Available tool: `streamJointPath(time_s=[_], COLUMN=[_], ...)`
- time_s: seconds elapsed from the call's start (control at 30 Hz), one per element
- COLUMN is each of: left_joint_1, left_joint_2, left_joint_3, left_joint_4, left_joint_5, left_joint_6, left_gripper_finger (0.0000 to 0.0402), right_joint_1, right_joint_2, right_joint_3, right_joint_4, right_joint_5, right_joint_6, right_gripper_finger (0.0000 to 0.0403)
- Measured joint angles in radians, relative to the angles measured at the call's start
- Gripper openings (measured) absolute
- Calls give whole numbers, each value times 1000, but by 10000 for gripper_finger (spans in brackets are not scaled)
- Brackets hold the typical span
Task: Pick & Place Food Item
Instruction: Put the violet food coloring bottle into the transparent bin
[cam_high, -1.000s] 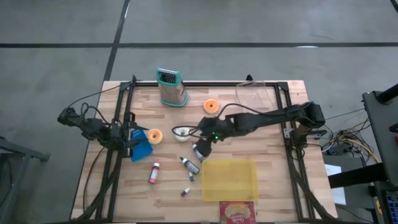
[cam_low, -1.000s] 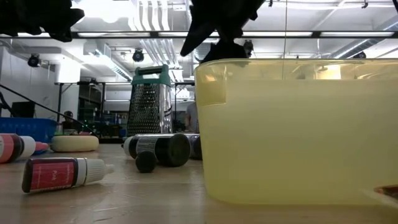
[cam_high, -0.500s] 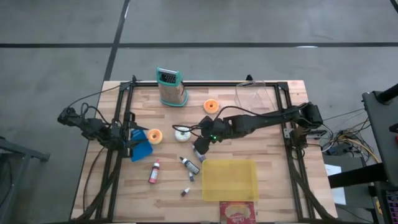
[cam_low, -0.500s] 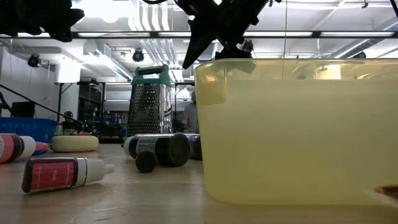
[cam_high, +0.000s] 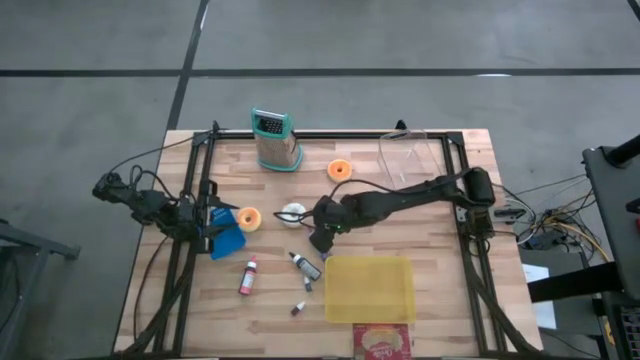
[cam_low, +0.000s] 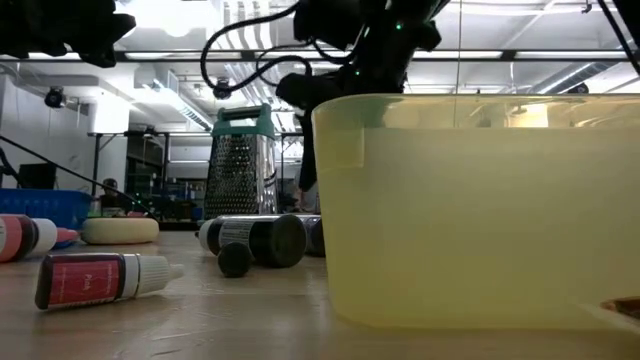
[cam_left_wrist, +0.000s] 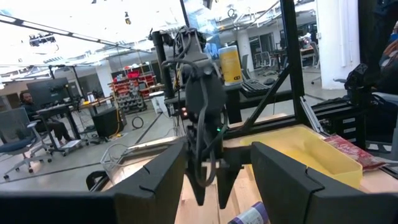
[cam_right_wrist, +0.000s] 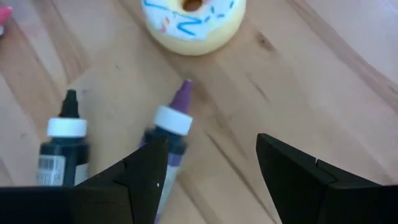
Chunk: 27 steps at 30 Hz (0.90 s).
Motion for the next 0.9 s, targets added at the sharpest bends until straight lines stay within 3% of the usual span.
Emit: streamJointPath(time_s=[0.4, 0.9], left_joint_1=[0, 0], left_joint_2=[0, 0], left_joint_3=[0, 0], left_joint_4=[-1, 0], left_joint_5=[0, 0], left_joint_6=[0, 0], left_gripper_finger=[188, 188], right_joint_1=[12, 35], right_joint_2=[38, 38], right_joint_3=[22, 20], right_joint_4=[6, 48], right_joint_5=[-75, -79], right_joint_6=[-1, -3], right_gripper_finger=[237, 237])
